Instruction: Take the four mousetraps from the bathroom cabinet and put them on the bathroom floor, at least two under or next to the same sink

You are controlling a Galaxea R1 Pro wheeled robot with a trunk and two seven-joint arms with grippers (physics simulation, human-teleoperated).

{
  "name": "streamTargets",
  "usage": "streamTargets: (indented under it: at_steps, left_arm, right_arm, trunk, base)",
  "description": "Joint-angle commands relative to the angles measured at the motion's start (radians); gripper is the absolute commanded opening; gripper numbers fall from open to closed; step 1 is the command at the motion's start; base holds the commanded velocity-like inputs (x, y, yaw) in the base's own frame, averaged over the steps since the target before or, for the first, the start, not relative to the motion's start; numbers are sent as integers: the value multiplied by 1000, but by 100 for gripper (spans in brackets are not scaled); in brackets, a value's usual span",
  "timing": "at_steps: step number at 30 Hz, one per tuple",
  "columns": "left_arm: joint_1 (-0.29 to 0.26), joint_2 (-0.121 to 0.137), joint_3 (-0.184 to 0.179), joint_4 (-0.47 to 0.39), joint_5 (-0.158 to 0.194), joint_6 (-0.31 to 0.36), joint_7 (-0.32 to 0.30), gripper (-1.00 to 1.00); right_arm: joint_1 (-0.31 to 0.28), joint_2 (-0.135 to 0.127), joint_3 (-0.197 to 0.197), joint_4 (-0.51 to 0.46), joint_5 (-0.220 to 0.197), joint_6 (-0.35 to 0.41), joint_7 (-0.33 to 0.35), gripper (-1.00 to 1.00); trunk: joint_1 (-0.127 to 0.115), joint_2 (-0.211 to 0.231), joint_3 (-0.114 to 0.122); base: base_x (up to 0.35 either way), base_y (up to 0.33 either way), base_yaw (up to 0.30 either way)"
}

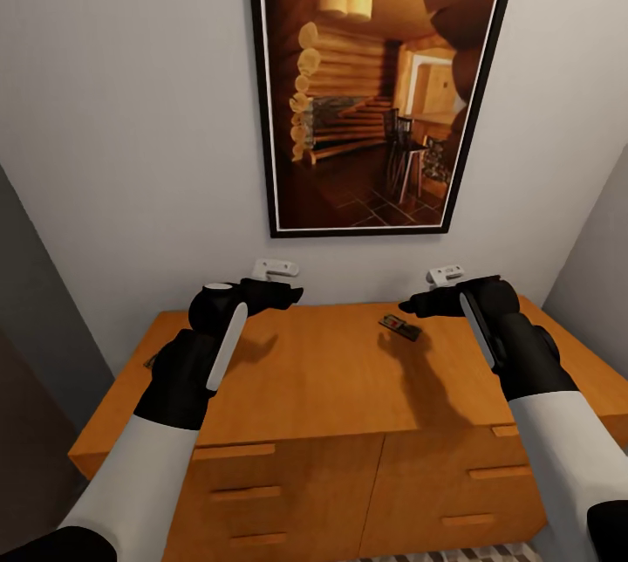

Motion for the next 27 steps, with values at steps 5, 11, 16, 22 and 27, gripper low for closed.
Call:
streamTargets:
  at_steps: [5, 11, 16, 22, 27]
  left_arm:
    - [-1, 0, 0, 0, 7, 4, 2, 100]
    - [-1, 0, 0, 1, 7, 4, 2, 100]
    - [-1, 0, -1, 1, 7, 4, 2, 100]
    - [-1, 0, -1, 4, 7, 4, 2, 100]
    - [-1, 0, -1, 9, 7, 3, 2, 100]
  right_arm:
    - [-1, -1, 2, -1, 11, 3, 8, 100]
    - [-1, 0, 3, 5, 9, 3, 8, 100]
    - [-1, 0, 4, 14, 5, 3, 8, 100]
    - [-2, -1, 5, 29, 3, 3, 10, 100]
    - [-19, -5, 6, 53, 3, 3, 12, 100]
  trunk:
    - [0, -1, -1]
    - [0, -1, -1]
    - [0, -1, -1]
    - [0, -1, -1]
    - [0, -1, -1]
  base:
    - [8, 0, 0]
    - [3, 0, 0]
    - [0, 0, 0]
    - [0, 0, 0]
    - [0, 0, 0]
